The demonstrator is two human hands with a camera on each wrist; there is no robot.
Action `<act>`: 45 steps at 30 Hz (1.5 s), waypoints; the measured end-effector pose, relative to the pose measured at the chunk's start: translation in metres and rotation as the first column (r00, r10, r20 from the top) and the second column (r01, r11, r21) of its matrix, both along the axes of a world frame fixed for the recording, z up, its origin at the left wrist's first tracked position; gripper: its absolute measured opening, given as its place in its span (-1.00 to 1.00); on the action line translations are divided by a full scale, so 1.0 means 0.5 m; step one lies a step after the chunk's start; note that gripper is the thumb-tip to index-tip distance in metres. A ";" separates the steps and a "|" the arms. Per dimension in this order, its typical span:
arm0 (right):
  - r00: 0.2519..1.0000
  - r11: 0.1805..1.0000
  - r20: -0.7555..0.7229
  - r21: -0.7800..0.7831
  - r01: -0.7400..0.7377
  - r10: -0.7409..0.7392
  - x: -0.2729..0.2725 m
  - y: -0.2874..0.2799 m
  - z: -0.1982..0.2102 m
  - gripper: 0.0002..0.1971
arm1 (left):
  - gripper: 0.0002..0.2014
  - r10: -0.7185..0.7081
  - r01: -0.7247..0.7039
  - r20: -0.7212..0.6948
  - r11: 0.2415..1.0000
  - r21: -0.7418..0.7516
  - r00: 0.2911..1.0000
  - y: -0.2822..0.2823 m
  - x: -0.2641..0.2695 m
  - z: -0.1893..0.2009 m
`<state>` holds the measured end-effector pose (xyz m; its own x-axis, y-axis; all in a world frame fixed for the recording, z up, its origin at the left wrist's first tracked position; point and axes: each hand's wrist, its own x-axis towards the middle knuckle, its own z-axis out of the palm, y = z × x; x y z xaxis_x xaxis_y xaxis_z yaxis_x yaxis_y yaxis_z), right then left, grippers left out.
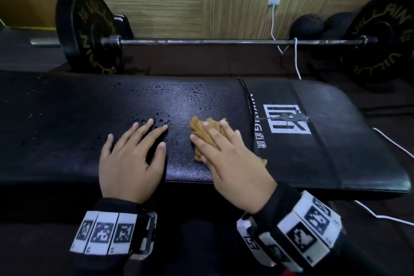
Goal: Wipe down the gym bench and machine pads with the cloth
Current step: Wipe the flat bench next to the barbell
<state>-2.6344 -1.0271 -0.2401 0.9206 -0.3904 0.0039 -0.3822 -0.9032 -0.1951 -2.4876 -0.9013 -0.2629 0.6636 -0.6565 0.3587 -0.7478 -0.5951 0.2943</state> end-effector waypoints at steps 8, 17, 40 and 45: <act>0.971 0.962 0.203 0.211 -0.171 0.128 -0.043 -0.016 0.023 -0.53 | -0.50 0.053 -0.109 -0.247 0.970 -0.218 0.968 -0.016 -0.087 0.018; 0.933 0.962 0.235 0.047 0.269 -0.272 -0.119 -0.121 -0.011 -0.63 | -0.18 0.147 -0.150 -0.130 0.989 -0.013 0.981 -0.120 -0.214 0.007; 0.911 0.951 0.303 -0.041 0.308 -0.281 -0.131 -0.107 -0.030 -0.55 | -0.01 0.145 -0.542 -0.570 0.560 -0.626 0.808 -0.161 -0.344 -0.077; 0.908 0.952 0.316 -0.045 0.303 -0.274 -0.132 -0.111 -0.037 -0.60 | -0.07 0.188 -0.648 -0.634 0.399 -0.649 0.750 -0.127 -0.262 -0.087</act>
<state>-2.7002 -1.0824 -0.2585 0.7166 -0.6237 0.3121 -0.5646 -0.7815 -0.2654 -2.6186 -0.9647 -0.3066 0.9702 0.1852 0.1562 -0.1366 -0.1140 0.9840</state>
